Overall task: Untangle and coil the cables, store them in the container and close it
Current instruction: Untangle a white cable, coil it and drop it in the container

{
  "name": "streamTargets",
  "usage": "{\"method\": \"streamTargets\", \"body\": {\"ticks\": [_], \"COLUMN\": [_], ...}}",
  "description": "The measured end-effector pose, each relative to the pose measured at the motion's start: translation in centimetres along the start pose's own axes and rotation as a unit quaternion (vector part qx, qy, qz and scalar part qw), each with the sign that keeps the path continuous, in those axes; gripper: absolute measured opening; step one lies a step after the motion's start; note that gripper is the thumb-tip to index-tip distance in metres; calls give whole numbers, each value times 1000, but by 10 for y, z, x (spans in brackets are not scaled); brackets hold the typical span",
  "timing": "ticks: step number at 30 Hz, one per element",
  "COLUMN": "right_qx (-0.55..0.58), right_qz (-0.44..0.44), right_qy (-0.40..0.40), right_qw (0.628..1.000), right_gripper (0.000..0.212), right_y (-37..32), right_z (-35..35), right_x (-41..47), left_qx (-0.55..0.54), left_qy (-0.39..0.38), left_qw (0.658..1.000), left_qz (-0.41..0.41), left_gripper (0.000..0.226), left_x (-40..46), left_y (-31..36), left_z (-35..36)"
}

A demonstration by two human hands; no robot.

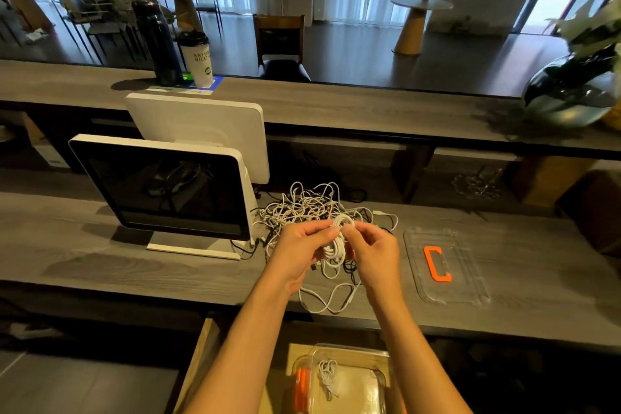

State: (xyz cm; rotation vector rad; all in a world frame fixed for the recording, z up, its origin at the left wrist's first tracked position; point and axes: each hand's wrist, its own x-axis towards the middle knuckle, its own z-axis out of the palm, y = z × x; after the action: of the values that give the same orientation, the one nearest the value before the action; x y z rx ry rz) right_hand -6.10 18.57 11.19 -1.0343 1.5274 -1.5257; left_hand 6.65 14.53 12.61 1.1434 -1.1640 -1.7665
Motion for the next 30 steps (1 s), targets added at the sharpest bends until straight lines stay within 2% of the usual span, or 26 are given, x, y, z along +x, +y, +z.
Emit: {"method": "streamTargets", "body": {"ticks": [4,7,12,15,22,30], "right_qx": [95,135,75,55,17,27], "right_qz": [103,199,293,340,447,500], "right_qy": [0,-24,18,45,48,22], "right_qw": [990,970,953,938,893,865], "right_gripper": [12,24,26,28,32,34], "right_y": [24,48,101,126,193,255], "right_z": [-4,-9,-17,-22,-44,-64], "right_x": [-7,-17,-42,-59,-106,-116], "left_qx": [-49,-31,57,84,11,2], "left_qy": [15,57,62,48,11,41], "left_qw": [997,995,988,976,923,915], "left_qz": [-53,-78,-126,-195,-384,-401], "left_gripper": [18,20,12,23,44,66], "left_x": [6,8,10,10,-10,-11], "left_y": [-27,-56,-121,-156,-242,-304], "left_z": [2,4,12,19,30,43]}}
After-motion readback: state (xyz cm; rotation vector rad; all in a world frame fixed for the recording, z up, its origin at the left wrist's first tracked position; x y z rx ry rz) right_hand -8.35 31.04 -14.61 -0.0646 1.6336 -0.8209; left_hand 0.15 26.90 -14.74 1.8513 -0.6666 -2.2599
